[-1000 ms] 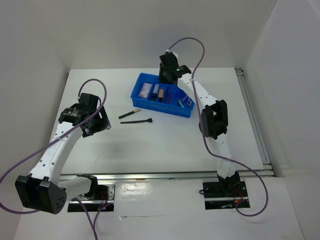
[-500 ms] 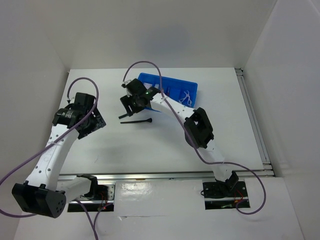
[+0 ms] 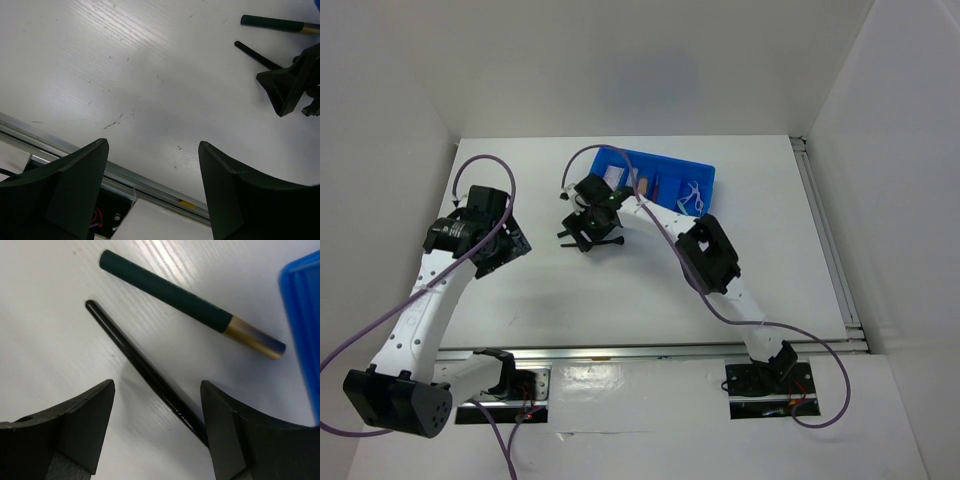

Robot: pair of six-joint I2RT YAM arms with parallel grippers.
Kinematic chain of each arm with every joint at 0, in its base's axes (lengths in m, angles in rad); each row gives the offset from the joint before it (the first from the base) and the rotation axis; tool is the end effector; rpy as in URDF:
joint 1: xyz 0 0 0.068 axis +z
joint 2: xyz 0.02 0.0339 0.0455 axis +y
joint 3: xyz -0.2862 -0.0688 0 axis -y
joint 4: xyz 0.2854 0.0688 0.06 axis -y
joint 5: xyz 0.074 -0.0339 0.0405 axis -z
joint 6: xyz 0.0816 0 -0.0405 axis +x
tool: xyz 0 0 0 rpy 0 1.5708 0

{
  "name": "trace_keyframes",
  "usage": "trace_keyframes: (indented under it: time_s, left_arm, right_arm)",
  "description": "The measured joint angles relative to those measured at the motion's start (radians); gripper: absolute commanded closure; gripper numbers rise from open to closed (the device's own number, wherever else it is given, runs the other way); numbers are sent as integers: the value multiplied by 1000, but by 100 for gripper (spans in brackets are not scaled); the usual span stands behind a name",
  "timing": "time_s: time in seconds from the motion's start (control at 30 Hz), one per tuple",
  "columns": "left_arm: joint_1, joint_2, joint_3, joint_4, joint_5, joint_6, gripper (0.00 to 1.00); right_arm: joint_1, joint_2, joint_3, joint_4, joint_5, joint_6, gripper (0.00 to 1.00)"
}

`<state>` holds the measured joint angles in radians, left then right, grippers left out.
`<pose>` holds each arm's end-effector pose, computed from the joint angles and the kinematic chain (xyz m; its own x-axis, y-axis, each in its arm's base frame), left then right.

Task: Organize the makeup

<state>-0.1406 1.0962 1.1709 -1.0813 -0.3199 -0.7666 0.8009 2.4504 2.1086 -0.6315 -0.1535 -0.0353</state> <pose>0.2515 -0.0097 0.3212 -0.5794 -0.5831 -0.5695 -0.6045 0.7761 -0.1795 0.4202 0.4513 0.1290 -0.5480 -0.6153 -0.5667 -0.7892 0.6048 0.1065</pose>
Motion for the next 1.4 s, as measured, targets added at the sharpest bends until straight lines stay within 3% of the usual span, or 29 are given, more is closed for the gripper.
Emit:
trace_keyframes:
  time_s: [0.1, 0.37, 0.67, 1.03, 1.4]
  left_arm:
    - [0, 0, 0, 0, 0, 0, 15]
    - [0, -1, 0, 0, 0, 1, 15]
    - [0, -2, -3, 5, 17, 2, 15]
    - [0, -8, -13, 11, 37, 3, 17]
    - [0, -7, -13, 12, 37, 4, 17]
  right_arm:
    - [-2, -16, -39, 31, -32, 0, 25]
    - [21, -127, -238, 94, 56, -3, 51]
    - [93, -210, -374, 116, 118, -25, 99]
    - [106, -374, -480, 50, 194, 3, 100]
    - [-270, -439, -198, -3, 199, 415, 100]
